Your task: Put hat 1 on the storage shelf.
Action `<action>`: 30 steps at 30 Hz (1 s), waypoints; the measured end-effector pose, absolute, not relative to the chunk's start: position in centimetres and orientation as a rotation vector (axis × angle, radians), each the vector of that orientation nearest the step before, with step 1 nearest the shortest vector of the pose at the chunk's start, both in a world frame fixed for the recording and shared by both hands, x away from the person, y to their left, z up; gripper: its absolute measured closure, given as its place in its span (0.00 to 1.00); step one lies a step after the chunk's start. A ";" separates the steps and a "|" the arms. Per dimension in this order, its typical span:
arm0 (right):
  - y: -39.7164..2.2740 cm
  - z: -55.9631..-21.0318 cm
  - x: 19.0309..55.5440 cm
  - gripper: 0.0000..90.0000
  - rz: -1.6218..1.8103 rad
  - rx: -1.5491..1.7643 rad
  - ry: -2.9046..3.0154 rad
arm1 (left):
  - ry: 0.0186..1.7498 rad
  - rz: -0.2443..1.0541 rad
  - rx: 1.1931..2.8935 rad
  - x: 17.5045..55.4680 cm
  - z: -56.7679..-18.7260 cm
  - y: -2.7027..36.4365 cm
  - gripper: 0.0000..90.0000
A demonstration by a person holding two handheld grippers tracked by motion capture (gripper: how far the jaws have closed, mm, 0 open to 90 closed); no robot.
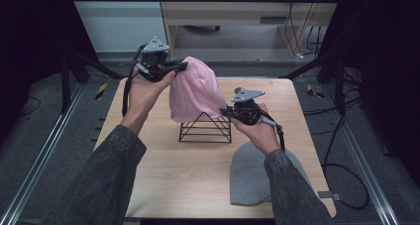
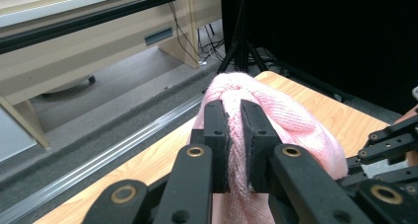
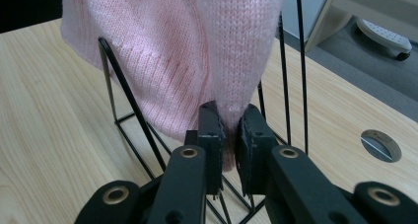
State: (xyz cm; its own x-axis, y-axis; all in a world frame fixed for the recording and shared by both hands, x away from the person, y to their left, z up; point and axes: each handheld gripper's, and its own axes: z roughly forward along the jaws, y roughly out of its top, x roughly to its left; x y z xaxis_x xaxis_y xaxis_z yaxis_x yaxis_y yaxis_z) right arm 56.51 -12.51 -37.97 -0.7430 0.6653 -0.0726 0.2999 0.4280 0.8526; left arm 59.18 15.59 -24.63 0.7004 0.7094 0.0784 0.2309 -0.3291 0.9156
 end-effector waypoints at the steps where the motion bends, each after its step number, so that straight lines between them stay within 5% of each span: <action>1: -12.6 -38.1 56.5 0.91 1.242 0.820 2.284 | 0.727 0.588 1.897 59.1 -24.7 15.5 0.92; 30: -13.4 -41.4 55.4 0.92 1.132 0.832 2.338 | 0.654 0.554 1.925 57.3 -27.1 13.3 0.90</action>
State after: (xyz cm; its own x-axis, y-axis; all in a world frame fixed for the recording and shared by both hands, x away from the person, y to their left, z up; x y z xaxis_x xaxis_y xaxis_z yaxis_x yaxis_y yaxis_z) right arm 55.35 -13.40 -41.41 -0.7372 0.6679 -0.1023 0.3342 0.4920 0.8039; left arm 57.33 13.33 -27.12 0.7501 0.6544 0.0962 0.2021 -0.3652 0.9087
